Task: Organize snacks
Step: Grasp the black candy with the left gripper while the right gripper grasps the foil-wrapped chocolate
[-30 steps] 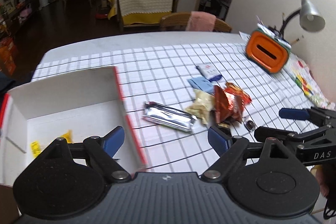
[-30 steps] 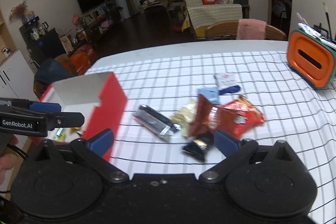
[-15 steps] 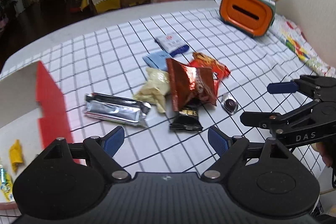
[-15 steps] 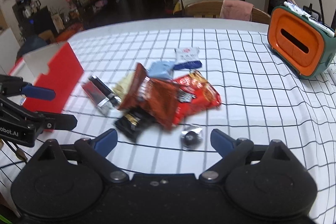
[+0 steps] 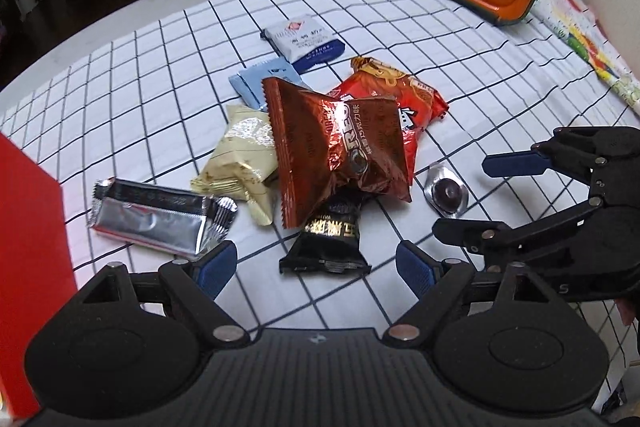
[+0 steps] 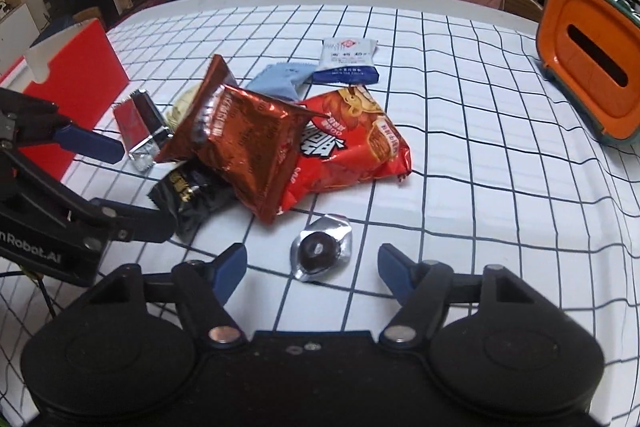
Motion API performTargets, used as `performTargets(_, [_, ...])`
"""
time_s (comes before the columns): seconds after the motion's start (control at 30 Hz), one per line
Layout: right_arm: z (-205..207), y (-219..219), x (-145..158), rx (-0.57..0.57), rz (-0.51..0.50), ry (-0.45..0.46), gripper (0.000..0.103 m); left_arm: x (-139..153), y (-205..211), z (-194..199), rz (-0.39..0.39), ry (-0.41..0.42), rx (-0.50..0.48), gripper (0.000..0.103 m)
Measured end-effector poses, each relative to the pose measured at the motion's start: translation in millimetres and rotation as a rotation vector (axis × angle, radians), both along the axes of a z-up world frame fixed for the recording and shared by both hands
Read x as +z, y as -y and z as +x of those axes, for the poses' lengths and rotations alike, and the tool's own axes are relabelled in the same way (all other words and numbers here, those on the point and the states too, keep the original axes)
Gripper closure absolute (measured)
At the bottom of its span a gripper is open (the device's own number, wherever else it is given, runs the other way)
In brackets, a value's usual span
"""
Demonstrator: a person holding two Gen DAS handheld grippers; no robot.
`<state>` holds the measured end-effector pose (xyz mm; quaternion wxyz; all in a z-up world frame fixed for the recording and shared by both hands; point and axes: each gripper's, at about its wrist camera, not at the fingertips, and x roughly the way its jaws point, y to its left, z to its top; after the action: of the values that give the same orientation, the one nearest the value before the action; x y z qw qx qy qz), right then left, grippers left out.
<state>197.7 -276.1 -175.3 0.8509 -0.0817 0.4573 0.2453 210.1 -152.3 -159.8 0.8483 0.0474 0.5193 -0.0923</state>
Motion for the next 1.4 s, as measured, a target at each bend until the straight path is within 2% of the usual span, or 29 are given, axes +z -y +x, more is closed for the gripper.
performTargets(0.2, [10,-3,-8,0.013,-0.003,-0.021,0.052,-11,6,15,0.021,-0.028,-0.006,0.017])
performTargets(0.33, [12,-2,-9,0.021,0.000,-0.018,0.056,-14,8,22,0.023,-0.036,0.001,0.017])
performTargets(0.43, [13,-3,-9,0.023,0.001,-0.015,0.058,-19,9,27,0.026,-0.056,-0.003,0.031])
performTargets(0.5, [13,-4,-9,0.031,-0.006,-0.011,0.064,-22,10,29,0.039,-0.065,-0.006,0.042])
performTargets(0.57, [11,-5,-8,0.035,-0.016,-0.003,0.067,-24,10,29,0.042,-0.075,-0.007,0.047])
performTargets(0.63, [11,-5,-8,0.034,-0.013,-0.002,0.068,-26,9,29,0.033,-0.087,-0.010,0.058])
performTargets(0.67, [11,-5,-8,0.032,-0.010,-0.002,0.068,-26,9,29,0.033,-0.089,-0.009,0.060])
performTargets(1.0, [0,2,-1,0.012,0.022,-0.018,0.070,-18,-2,14,-0.009,-0.106,0.008,0.065])
performTargets(1.4, [-38,4,19,-0.024,0.113,-0.053,0.070,-6,-30,-26,-0.066,-0.132,0.040,0.068])
